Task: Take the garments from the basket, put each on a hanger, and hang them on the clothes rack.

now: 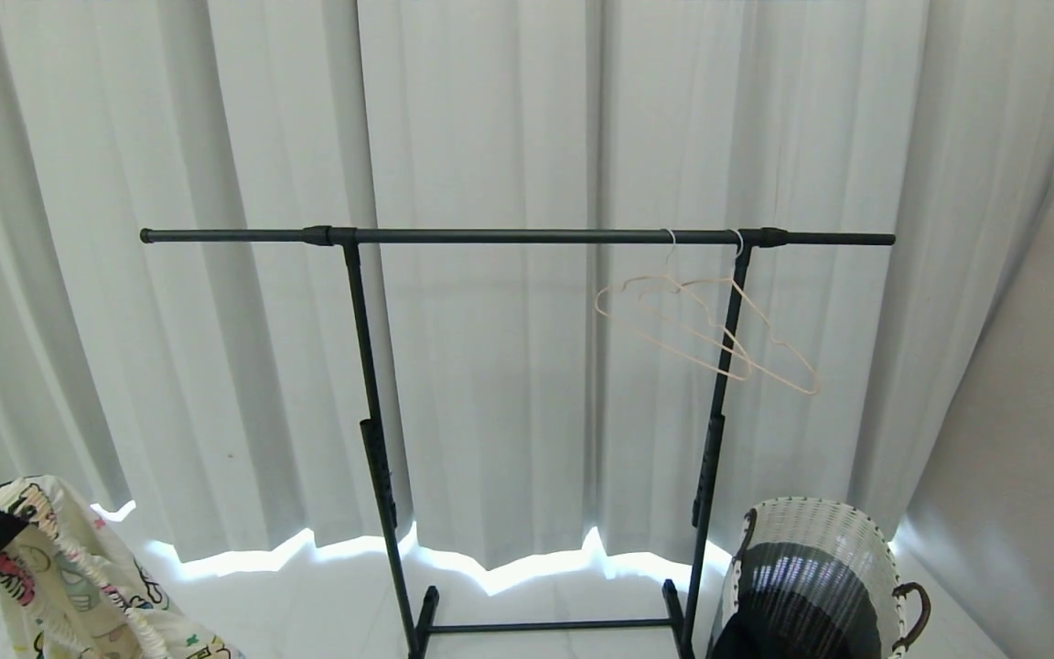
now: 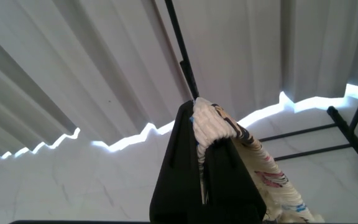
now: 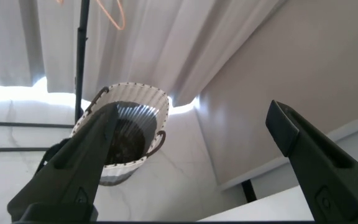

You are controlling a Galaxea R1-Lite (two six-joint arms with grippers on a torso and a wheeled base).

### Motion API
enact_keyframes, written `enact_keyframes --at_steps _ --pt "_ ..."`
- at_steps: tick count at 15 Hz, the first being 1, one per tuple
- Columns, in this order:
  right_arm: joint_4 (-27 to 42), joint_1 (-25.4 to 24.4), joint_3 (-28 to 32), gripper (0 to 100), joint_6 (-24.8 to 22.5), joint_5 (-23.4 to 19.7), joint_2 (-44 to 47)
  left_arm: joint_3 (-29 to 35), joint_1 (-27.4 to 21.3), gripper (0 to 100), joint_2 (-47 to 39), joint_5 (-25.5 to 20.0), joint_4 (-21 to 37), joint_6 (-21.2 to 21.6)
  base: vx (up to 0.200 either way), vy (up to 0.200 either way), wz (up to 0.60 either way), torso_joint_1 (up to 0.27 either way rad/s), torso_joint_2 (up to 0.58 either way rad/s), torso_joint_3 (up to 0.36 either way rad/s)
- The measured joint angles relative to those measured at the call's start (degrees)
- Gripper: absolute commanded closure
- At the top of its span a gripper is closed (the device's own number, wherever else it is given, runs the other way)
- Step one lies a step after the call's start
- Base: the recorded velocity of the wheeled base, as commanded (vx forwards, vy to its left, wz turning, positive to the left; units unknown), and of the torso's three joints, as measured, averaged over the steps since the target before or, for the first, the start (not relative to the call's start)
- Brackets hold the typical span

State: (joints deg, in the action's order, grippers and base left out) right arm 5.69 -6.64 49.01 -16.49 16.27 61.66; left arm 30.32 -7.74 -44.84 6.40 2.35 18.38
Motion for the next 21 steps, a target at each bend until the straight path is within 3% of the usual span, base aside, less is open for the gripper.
enact_keyframes --at_steps 6,21 --pt "-7.4 0.0 -0.3 0 0.0 -0.4 2.6 0.3 0.0 100 0.0 0.0 0.0 1.5 0.000 0.000 0.00 0.110 -0.22 -0.121" --pt "-9.0 1.2 -0.5 0 0.0 -0.4 5.1 0.3 -0.2 100 -0.1 -0.1 0.0 1.5 0.200 0.000 0.00 0.004 0.00 0.000"
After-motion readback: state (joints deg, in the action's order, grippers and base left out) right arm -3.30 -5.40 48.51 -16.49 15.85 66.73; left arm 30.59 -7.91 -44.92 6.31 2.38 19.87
